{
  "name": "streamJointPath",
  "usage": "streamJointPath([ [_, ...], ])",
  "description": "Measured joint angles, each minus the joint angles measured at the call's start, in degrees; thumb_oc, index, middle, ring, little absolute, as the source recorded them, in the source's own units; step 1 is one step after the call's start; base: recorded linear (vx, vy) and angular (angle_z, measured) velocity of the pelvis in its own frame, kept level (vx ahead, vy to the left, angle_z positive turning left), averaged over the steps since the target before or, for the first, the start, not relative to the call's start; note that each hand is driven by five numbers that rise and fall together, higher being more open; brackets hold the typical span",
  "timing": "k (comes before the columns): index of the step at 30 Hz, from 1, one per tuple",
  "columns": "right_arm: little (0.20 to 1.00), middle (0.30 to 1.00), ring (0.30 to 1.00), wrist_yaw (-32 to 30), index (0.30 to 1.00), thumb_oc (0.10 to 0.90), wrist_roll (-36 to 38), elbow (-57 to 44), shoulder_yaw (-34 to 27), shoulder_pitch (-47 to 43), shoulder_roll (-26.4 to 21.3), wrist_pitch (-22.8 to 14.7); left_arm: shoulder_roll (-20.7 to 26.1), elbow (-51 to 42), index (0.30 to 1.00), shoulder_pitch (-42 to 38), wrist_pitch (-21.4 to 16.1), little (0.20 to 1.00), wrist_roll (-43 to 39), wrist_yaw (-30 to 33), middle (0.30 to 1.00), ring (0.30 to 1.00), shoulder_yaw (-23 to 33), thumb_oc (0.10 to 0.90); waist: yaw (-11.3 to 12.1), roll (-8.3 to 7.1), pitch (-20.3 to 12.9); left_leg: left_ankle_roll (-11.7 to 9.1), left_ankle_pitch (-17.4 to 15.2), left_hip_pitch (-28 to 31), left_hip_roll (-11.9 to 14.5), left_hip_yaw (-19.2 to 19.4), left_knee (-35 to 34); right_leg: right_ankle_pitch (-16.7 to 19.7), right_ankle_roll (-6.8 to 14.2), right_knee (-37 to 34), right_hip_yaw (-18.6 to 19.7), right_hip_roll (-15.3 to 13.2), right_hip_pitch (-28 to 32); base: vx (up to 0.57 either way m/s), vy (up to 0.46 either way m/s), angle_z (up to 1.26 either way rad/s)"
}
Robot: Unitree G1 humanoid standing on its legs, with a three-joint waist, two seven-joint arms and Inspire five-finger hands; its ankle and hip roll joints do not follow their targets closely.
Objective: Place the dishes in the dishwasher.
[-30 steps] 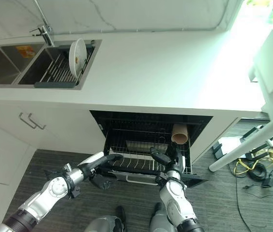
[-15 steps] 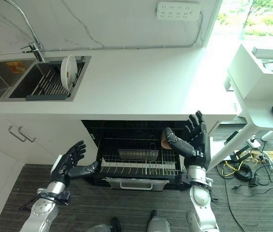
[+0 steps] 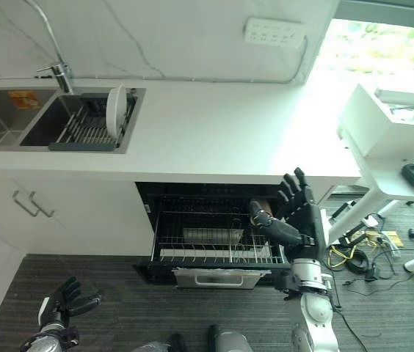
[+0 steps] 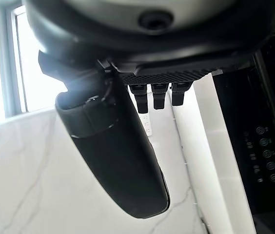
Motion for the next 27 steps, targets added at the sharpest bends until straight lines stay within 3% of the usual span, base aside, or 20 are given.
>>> streamJointPath([
  [1, 0.9, 0.9, 0.9, 0.9, 0.9, 0.8, 1.0, 0.3, -0.4, -0.3, -1.2, -0.3, -1.7, 0.4, 0.9, 0.3, -0.2, 0.9, -0.1, -0.1, 0.9, 0.9, 0.0, 0.8, 0.4, 0.68, 0.1, -0.6, 0.5, 0.4, -0.9, -0.4, -1.3, -0.1, -0.2, 0.3, -1.4, -0.9, -0.2, 0.09, 0.003, 0.29],
  [3, 0.9, 0.9, 0.9, 1.5, 0.9, 0.8, 1.4, 2.0, -0.4, -0.2, -4.1, -0.4, -3.8, 3.0, 0.9, 1.1, -0.2, 0.9, -2.2, -1.5, 0.9, 0.9, -1.9, 0.8, 0.6, 0.57, 0.5, -4.2, 3.1, 4.3, -2.8, 0.1, -7.1, -1.5, -2.0, 2.0, -0.2, -1.7, 0.6, 0.08, 0.097, 0.17],
  [4, 0.9, 0.9, 0.9, 1.5, 0.9, 0.8, 1.8, 2.4, -0.3, -0.5, -3.7, -0.6, -3.6, 4.2, 0.9, 1.3, -0.3, 0.9, -2.1, -2.5, 0.9, 0.9, -2.5, 0.8, 2.2, -0.96, 1.2, -7.0, 4.7, 4.6, -3.7, 0.7, -5.2, -3.4, -3.8, 3.5, 0.1, -2.4, 1.1, 0.1, 0.244, 0.06],
  [5, 0.9, 0.9, 0.9, 1.5, 0.9, 0.8, 2.0, 3.8, -0.2, -2.3, -2.7, -1.5, -3.2, 5.7, 0.9, -0.4, -0.3, 0.9, -2.1, -3.0, 0.9, 0.9, -2.4, 0.8, 2.0, -3.58, 3.6, -8.7, 6.4, 0.5, -3.9, 0.2, 4.3, -3.6, -4.6, 5.2, 1.4, -4.1, 1.1, 0.14, 0.334, 0.11],
  [6, 0.9, 0.9, 0.9, 1.2, 0.9, 0.8, 2.0, 5.0, -0.3, -3.4, -2.3, -1.5, -3.7, 9.0, 0.9, -2.3, 0.0, 0.9, -2.1, -3.9, 0.9, 0.9, -2.6, 0.8, 2.1, -4.55, 4.4, -6.2, 3.5, -3.0, -2.3, -0.8, 8.8, -3.8, -4.6, 4.6, 1.3, -4.7, 1.2, 0.16, 0.384, 0.1],
  [7, 0.9, 0.9, 0.9, 1.2, 0.9, 0.8, 1.8, 5.0, -0.1, -4.3, -1.9, -1.5, -4.2, 10.8, 0.9, -2.6, 0.3, 0.9, -2.1, -4.7, 0.9, 0.9, -3.0, 0.8, 2.4, -4.55, 4.4, -6.1, 2.7, -4.4, -0.3, -2.2, 6.7, -3.6, -3.9, 3.9, 1.8, -4.4, 1.3, 0.17, 0.384, -0.17],
  [10, 0.9, 0.9, 0.9, 0.8, 0.9, 0.8, 1.8, 5.0, 0.0, -7.7, -2.2, -1.5, -6.3, 16.0, 0.9, -4.0, 1.5, 0.9, -2.0, -7.5, 0.9, 0.9, -4.2, 0.8, 1.8, -1.78, 5.4, -7.6, 3.6, -5.5, 5.7, -13.6, -0.5, -2.3, -2.6, 2.3, 5.1, -1.6, 1.1, 0.21, 0.407, -0.32],
  [12, 0.9, 0.9, 0.9, 0.8, 0.9, 0.8, 1.8, 5.0, 0.3, -8.8, -4.6, -0.4, -8.2, 22.0, 0.9, -5.3, 1.7, 0.9, -1.1, -10.7, 0.9, 0.9, -4.1, 0.8, 2.0, -0.27, 5.6, -7.9, 3.7, -5.2, 8.4, -15.1, -1.5, -2.3, -1.5, 2.1, 7.3, -1.3, 1.0, 0.2, 0.43, -0.52],
  [13, 0.9, 0.9, 0.9, 0.0, 0.9, 0.8, 2.0, 3.5, -1.6, -8.3, -5.9, 0.7, -8.4, 23.3, 0.9, -6.0, 2.4, 0.9, 1.7, -11.4, 0.9, 0.9, -5.3, 0.8, 1.2, 1.89, 5.0, -7.9, 3.8, -3.9, 9.3, -10.9, -1.9, -2.5, -0.5, 2.1, 7.6, -2.3, 1.2, 0.19, 0.449, -0.4],
  [14, 0.9, 0.9, 0.9, -0.7, 0.9, 0.8, 2.3, 2.7, -2.8, -7.8, -5.9, 0.9, -8.5, 23.3, 0.9, -6.1, 2.7, 0.9, 3.3, -12.1, 0.9, 0.9, -6.5, 0.8, 1.0, 2.81, 4.4, -7.5, 3.6, -2.8, 8.9, -8.7, -2.0, -2.0, 0.6, 2.0, 7.8, -2.7, 1.2, 0.18, 0.408, -0.19],
  [15, 0.9, 0.9, 0.9, -1.7, 0.9, 0.8, 2.6, 1.0, -3.9, -7.1, -5.5, 1.4, -8.4, 23.1, 0.9, -6.4, 3.8, 0.9, 4.3, -12.9, 0.9, 0.9, -8.2, 0.8, 0.4, 3.31, 4.2, -7.3, 5.1, -1.4, 7.2, -9.0, -2.9, -2.3, 1.6, 2.1, 7.8, -3.8, 1.7, 0.11, 0.208, -0.08],
  [17, 0.9, 0.9, 0.9, -2.4, 0.9, 0.8, 3.4, -1.1, -3.8, -5.1, -4.8, 2.1, -8.0, 21.9, 0.9, -6.6, 5.3, 0.9, 6.8, -13.8, 0.9, 0.9, -9.2, 0.8, -0.1, 1.35, 3.7, -5.4, 5.1, -0.1, 3.6, -8.0, -3.5, -2.1, 3.4, 0.6, 8.4, -7.3, 3.3, 0.09, 0.197, -0.01],
  [19, 0.9, 0.9, 0.9, -2.6, 0.9, 0.8, 3.6, -1.9, -3.7, -5.0, -2.8, 2.7, -7.5, 21.0, 0.9, -7.2, 6.4, 0.9, 8.1, -14.1, 0.9, 0.9, -9.8, 0.8, 0.2, 0.4, 3.6, -3.3, 3.6, -0.8, 2.5, -6.9, -1.1, 0.2, 3.3, -1.3, 7.8, -8.8, 4.3, 0.07, 0.201, -0.11],
  [21, 0.9, 0.9, 0.9, -3.0, 0.9, 0.8, 3.6, -2.7, -2.5, -5.0, -0.2, 3.0, -7.1, 21.1, 0.9, -7.7, 8.5, 0.9, 7.8, -14.9, 0.9, 0.9, -10.6, 0.8, 0.1, 0.47, 3.5, -1.3, 1.6, -1.1, 2.6, -5.7, 1.0, 4.9, 2.3, -3.0, 4.1, -9.4, 4.8, 0.03, 0.198, -0.23],
  [23, 0.9, 0.9, 0.9, -1.8, 0.9, 0.8, 3.6, -2.9, 0.2, -6.5, 0.9, 3.9, -6.5, 20.9, 0.9, -7.2, 9.5, 0.9, 6.7, -14.9, 0.9, 0.9, -9.9, 0.8, 1.7, 0.18, 3.2, 0.0, 0.9, -0.8, 3.5, -2.0, 0.7, 11.8, 2.0, -7.0, -2.0, -9.1, 4.6, 0.0, 0.094, -1.05],
  [24, 0.9, 0.9, 0.9, -1.4, 0.9, 0.8, 3.5, -2.9, 1.9, -7.5, 0.9, 4.2, -6.5, 21.2, 0.9, -7.6, 10.4, 0.9, 6.7, -14.9, 0.9, 0.9, -7.4, 0.8, 3.0, -0.1, 3.1, 0.8, 0.3, -0.6, 4.6, 0.7, 0.2, 11.1, 4.2, -4.6, -4.9, -7.6, 3.3, 0.01, 0.033, -1.16],
  [25, 0.9, 0.9, 0.9, -1.7, 0.9, 0.8, 3.6, -3.0, 2.3, -7.3, 0.7, 4.3, -6.2, 21.3, 0.9, -7.9, 11.1, 0.9, 6.7, -14.9, 0.9, 0.9, -6.3, 0.8, 2.8, -0.5, 2.9, 1.0, 0.4, -0.4, 4.5, 0.6, -0.1, 6.5, 4.5, -0.9, -4.5, -5.5, 2.9, -0.02, 0.024, -0.65],
  [27, 0.9, 0.9, 0.9, -2.5, 0.9, 0.8, 3.5, -3.0, 2.4, -7.3, 0.2, 4.2, -5.6, 21.2, 0.9, -7.4, 11.9, 0.9, 6.7, -14.9, 0.9, 0.9, -6.1, 0.8, 2.1, -1.49, 2.3, 0.7, 0.6, -0.3, 3.2, 0.5, -1.0, -0.3, 3.1, 3.2, -1.8, 0.2, 2.9, -0.04, -0.03, 0.14],
])
